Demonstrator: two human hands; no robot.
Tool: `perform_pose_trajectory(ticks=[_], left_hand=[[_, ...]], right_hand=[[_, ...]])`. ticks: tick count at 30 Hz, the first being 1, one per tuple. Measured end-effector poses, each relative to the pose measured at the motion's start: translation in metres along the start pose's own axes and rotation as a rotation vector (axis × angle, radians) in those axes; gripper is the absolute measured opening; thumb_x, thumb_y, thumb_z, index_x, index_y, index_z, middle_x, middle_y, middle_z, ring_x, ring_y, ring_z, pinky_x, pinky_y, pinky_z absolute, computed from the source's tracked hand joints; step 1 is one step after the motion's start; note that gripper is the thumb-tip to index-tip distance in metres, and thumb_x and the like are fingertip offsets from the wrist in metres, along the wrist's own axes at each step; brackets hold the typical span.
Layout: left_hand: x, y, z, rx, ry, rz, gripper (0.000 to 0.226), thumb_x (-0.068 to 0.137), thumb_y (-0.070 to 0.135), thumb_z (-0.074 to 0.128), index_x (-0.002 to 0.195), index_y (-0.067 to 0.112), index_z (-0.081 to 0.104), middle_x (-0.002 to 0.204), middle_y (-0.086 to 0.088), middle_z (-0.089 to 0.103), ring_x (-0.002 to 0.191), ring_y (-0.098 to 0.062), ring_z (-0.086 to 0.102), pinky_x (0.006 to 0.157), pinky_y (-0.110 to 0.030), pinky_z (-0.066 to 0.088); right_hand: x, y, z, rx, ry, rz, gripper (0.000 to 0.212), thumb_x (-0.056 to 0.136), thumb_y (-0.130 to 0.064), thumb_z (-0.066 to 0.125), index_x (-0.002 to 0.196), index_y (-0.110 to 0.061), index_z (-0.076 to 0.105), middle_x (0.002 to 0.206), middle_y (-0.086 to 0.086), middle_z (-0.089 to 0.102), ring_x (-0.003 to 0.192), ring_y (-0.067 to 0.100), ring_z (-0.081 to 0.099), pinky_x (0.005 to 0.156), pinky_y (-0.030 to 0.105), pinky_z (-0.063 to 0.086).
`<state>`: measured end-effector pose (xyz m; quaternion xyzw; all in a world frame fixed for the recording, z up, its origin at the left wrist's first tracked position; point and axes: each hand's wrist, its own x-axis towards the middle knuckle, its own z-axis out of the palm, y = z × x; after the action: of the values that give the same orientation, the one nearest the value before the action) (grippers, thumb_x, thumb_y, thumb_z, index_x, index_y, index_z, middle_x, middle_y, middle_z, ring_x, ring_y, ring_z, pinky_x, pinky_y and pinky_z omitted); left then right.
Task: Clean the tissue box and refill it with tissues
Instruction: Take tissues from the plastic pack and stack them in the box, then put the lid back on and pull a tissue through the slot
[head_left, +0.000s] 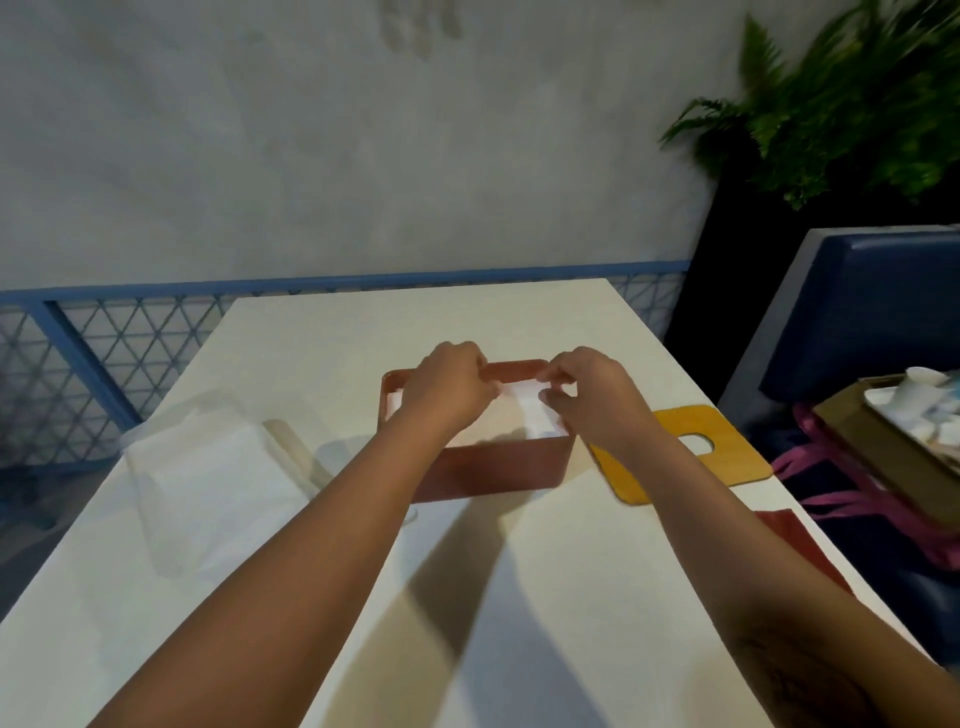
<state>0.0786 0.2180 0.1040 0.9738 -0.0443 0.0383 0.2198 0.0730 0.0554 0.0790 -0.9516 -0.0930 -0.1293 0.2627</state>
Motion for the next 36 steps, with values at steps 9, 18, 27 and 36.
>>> perform_pose_trajectory(ticks=[9,18,27,36], left_hand=[[-0.022,0.066,0.045,-0.225,-0.054,0.197,0.032,0.088,0.032,0.061,0.116,0.016,0.062,0.118,-0.004,0.062,0.103,-0.021,0.061,0.084,-0.032,0.049],[-0.015,0.116,0.105,-0.074,-0.204,0.113,0.038,0.088,0.035,0.059,0.120,0.013,0.058,0.121,-0.008,0.060,0.110,-0.025,0.057,0.084,-0.032,0.045],[0.002,0.134,0.152,0.117,-0.228,-0.079,0.039,0.086,0.040,0.057,0.112,0.010,0.050,0.111,-0.010,0.058,0.100,-0.029,0.058,0.070,-0.032,0.042],[0.009,0.141,0.172,0.111,-0.190,-0.238,0.056,0.087,0.041,0.057,0.129,0.010,0.037,0.123,-0.013,0.051,0.109,-0.032,0.056,0.077,-0.035,0.045]], right_hand=[[-0.058,0.066,-0.032,-0.035,0.100,0.266,0.015,0.086,-0.015,0.062,0.100,-0.013,0.068,0.098,0.003,0.061,0.090,0.016,0.055,0.075,0.024,0.040],[-0.069,0.137,-0.053,-0.081,0.083,0.358,0.017,0.086,-0.019,0.062,0.101,-0.012,0.069,0.105,0.003,0.062,0.099,0.020,0.058,0.077,0.027,0.043],[-0.049,0.193,-0.050,-0.219,-0.079,0.413,0.033,0.090,-0.027,0.057,0.116,-0.007,0.060,0.119,0.012,0.054,0.110,0.030,0.052,0.085,0.040,0.048],[-0.025,0.224,-0.038,-0.223,-0.197,0.483,0.038,0.090,-0.030,0.054,0.118,-0.005,0.052,0.123,0.014,0.049,0.117,0.031,0.043,0.088,0.041,0.043]])
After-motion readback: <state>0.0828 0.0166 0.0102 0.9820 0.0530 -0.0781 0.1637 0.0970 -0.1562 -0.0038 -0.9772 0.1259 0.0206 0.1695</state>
